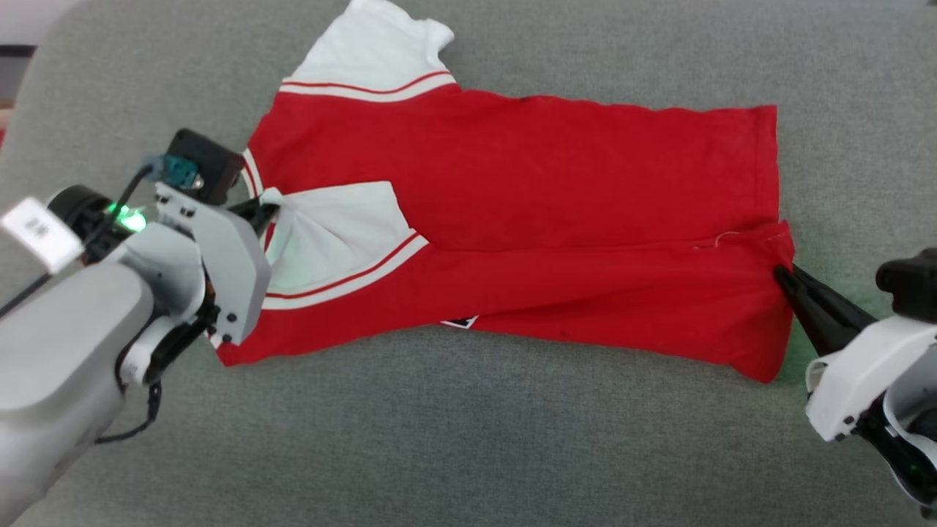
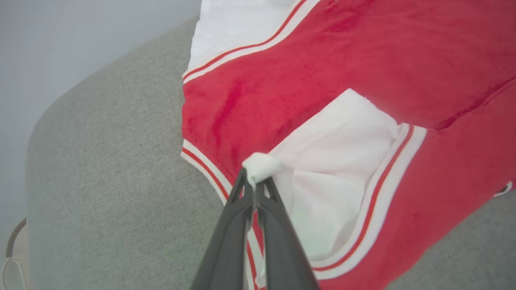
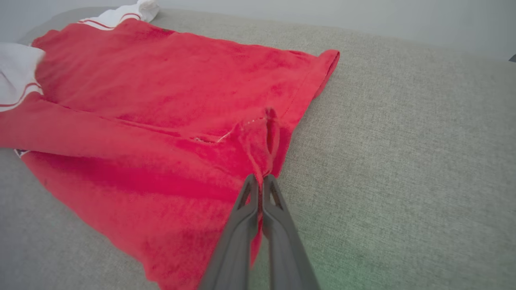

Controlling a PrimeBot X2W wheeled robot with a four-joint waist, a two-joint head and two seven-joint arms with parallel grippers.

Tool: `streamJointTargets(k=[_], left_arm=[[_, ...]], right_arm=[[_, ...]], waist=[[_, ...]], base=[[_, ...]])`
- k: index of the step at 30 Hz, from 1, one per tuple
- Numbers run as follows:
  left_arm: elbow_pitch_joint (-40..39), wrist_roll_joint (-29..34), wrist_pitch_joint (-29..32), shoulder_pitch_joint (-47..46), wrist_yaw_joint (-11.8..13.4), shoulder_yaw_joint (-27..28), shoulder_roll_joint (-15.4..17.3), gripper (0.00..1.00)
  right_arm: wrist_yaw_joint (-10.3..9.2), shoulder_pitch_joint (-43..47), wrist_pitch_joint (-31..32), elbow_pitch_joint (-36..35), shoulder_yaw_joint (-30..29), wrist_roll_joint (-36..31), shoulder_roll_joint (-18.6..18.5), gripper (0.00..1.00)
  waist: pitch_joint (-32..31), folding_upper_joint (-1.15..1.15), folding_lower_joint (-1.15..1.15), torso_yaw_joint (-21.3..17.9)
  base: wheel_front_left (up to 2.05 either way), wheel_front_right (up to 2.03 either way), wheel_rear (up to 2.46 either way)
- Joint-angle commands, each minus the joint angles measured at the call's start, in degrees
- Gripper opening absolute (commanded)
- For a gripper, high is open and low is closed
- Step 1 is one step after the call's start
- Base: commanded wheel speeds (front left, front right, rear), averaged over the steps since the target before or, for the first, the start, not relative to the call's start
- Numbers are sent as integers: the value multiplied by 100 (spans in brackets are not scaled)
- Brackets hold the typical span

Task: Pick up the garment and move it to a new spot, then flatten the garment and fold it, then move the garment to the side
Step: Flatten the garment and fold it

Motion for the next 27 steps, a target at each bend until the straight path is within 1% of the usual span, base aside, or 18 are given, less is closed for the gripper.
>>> streamJointTargets(k=[1,4,7,8,9,10,11,12,14,15,16,17,18,19,22,27], left_arm=[[233,-2,2,-97,-126,-29,-113,0],[752,-40,33,-217,-425,-95,-350,0],[1177,-14,53,-305,-659,-176,-532,1],[1283,-22,37,-321,-716,-194,-596,6],[1412,-19,28,-337,-780,-217,-646,7],[1530,-21,44,-344,-832,-238,-685,7],[1637,-31,48,-344,-883,-252,-727,9],[1736,-53,41,-333,-928,-265,-775,15],[1915,-74,33,-316,-1003,-284,-852,32],[2002,-84,51,-306,-1046,-305,-873,42],[2057,-125,39,-286,-1077,-298,-897,50],[2125,-129,17,-279,-1107,-294,-919,82],[2188,-115,14,-277,-1125,-313,-931,96],[2238,-147,15,-254,-1144,-318,-949,100],[2359,-243,12,-190,-1183,-312,-978,100],[2413,-278,-269,-10,-1189,-270,-968,100]], right_arm=[[-4,-115,-11,61,48,33,40,0],[-4,-257,65,226,128,79,57,0],[-4,-357,156,339,166,144,77,0],[-4,-373,182,373,171,164,77,0],[-4,-390,219,413,205,188,77,2],[-4,-411,255,436,220,207,81,17],[-4,-420,301,460,231,224,81,20],[-4,-416,364,501,250,246,86,24],[-4,-419,489,522,274,305,102,45],[-4,-421,541,523,281,324,108,91],[-4,-415,603,522,302,349,111,100],[-4,-404,656,508,329,360,100,100],[-4,-393,697,493,319,397,100,100],[-4,-378,746,490,304,427,107,100],[-4,-311,839,439,272,506,125,100],[-4,-138,888,268,245,511,89,100]], waist=[[108,0,0,-42],[139,0,0,-48],[109,0,0,-42],[81,0,0,-33],[49,0,0,-31],[17,0,0,-30],[-26,0,0,-28],[-73,0,0,-29],[-172,0,0,-25],[-225,0,0,-28],[-281,0,0,-33],[-336,0,0,-33],[-399,0,0,-34],[-465,0,0,-37],[-682,0,0,-47],[-1068,0,0,-57]], base=[[0,0,0],[0,0,0],[0,0,0],[0,0,0],[0,0,0],[0,0,0],[0,0,0],[0,0,0],[0,0,0],[0,0,0],[0,0,0],[0,0,0],[0,0,0],[0,0,0],[0,0,0],[0,0,0]])
